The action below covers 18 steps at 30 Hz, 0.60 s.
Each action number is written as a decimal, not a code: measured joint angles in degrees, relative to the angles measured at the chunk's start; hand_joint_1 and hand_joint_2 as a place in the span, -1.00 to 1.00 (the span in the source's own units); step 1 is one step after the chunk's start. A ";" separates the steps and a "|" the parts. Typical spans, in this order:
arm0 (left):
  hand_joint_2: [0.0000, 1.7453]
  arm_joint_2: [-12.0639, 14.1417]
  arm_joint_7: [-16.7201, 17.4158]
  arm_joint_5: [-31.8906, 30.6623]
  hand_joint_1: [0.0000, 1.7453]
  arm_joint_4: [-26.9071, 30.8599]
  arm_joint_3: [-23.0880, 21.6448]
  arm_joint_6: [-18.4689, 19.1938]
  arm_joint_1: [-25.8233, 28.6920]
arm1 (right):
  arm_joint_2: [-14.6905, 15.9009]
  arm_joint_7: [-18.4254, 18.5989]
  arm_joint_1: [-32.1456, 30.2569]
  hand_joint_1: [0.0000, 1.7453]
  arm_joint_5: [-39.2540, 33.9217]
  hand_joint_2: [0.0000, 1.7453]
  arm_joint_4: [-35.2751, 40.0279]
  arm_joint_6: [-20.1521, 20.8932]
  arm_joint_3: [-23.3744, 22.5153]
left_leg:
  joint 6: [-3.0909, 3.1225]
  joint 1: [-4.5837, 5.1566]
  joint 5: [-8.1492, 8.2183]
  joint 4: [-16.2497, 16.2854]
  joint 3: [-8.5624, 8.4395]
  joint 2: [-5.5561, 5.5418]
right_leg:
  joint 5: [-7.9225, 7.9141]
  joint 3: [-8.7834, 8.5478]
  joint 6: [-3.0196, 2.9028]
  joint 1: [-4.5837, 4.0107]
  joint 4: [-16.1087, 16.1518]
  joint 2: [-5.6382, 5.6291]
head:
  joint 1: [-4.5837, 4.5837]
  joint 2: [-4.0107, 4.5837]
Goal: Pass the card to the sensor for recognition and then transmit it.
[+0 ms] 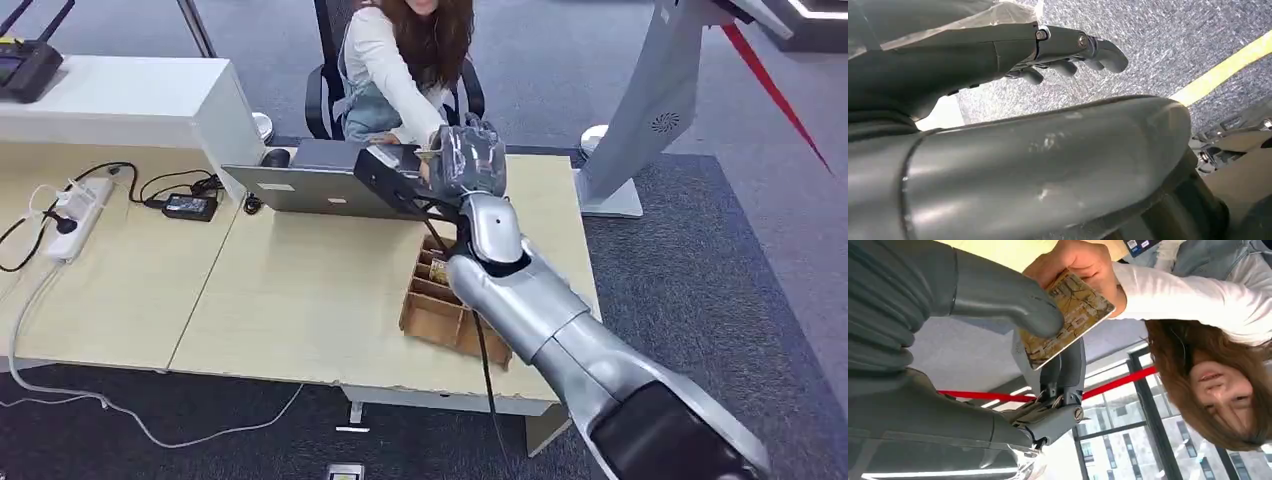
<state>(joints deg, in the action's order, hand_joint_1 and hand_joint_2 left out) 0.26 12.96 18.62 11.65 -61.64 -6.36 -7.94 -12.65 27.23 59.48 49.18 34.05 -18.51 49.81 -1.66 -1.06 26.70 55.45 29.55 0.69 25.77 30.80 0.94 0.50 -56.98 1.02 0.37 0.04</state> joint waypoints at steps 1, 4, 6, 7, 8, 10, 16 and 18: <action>-1.00 0.00 0.00 0.00 -1.00 0.00 0.00 0.00 0.00 | 0.06 -0.15 -0.01 -0.32 0.00 1.00 -0.17 -0.04 0.00 | 0.00 0.00 0.00 0.00 0.01 0.00 | 0.00 0.00 0.00 0.00 0.00 0.00 | 0.00 0.00; -1.00 -0.09 0.00 0.00 -1.00 0.00 0.00 0.02 -0.01 | 0.09 -0.33 0.00 -0.32 0.00 1.00 -0.72 -0.04 0.00 | 0.00 0.00 0.00 0.00 0.00 0.00 | 0.00 0.00 0.00 0.00 0.00 0.00 | 0.00 0.00; -1.00 -0.11 0.00 0.00 -1.00 0.00 0.00 0.02 -0.01 | 0.09 -0.35 0.02 -1.00 0.00 1.00 -1.05 -0.04 0.00 | 0.00 0.00 0.00 0.00 0.01 0.00 | 0.00 0.00 0.00 0.00 0.00 0.00 | 0.00 0.00; -1.00 -0.13 0.00 0.00 -1.00 0.00 0.00 0.02 0.00 | 0.09 -0.35 0.03 -1.00 0.00 1.00 -1.20 -0.06 0.00 | 0.00 0.00 0.00 0.00 0.01 0.00 | 0.00 0.00 0.00 0.00 0.00 0.00 | -0.02 0.00; -1.00 -0.13 0.00 0.00 -1.00 0.00 0.00 0.02 0.00 | 0.09 -0.35 0.06 -1.00 0.00 1.00 -1.40 -0.07 0.00 | 0.00 0.00 0.00 0.00 0.01 0.00 | 0.00 0.01 0.00 0.00 0.00 0.00 | 0.00 0.00; -1.00 -0.15 0.00 0.00 -1.00 0.00 0.00 0.02 -0.01 | 0.09 -0.41 0.08 -1.00 0.02 1.00 -1.64 -0.11 0.00 | 0.00 0.00 0.00 0.00 0.01 0.00 | 0.00 0.01 0.00 0.00 0.00 0.00 | 0.00 0.00; -1.00 -0.26 -0.11 -0.07 -1.00 0.00 0.00 0.02 -0.01 | 0.07 -0.48 0.09 -1.00 0.04 1.00 -1.97 -0.54 0.00 | 0.00 0.00 0.00 0.00 0.01 0.00 | 0.00 0.00 0.00 0.00 0.00 0.00 | 0.00 0.00; -1.00 -0.26 -0.13 -0.09 -1.00 0.00 0.00 0.02 -0.02 | 0.00 -0.46 0.11 -1.00 0.00 1.00 -1.92 -0.83 0.00 | 0.00 0.00 0.00 0.00 0.01 0.00 | 0.00 0.00 0.00 0.00 0.00 0.00 | 0.00 0.00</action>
<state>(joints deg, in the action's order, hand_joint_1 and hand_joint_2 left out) 0.00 12.83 18.53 11.65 -61.64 -6.34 -7.96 -12.65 26.77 59.58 49.18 32.13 -19.34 49.81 -1.66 -1.05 26.71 55.44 29.56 0.69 25.77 30.80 0.94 0.50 -56.98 1.02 0.37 0.04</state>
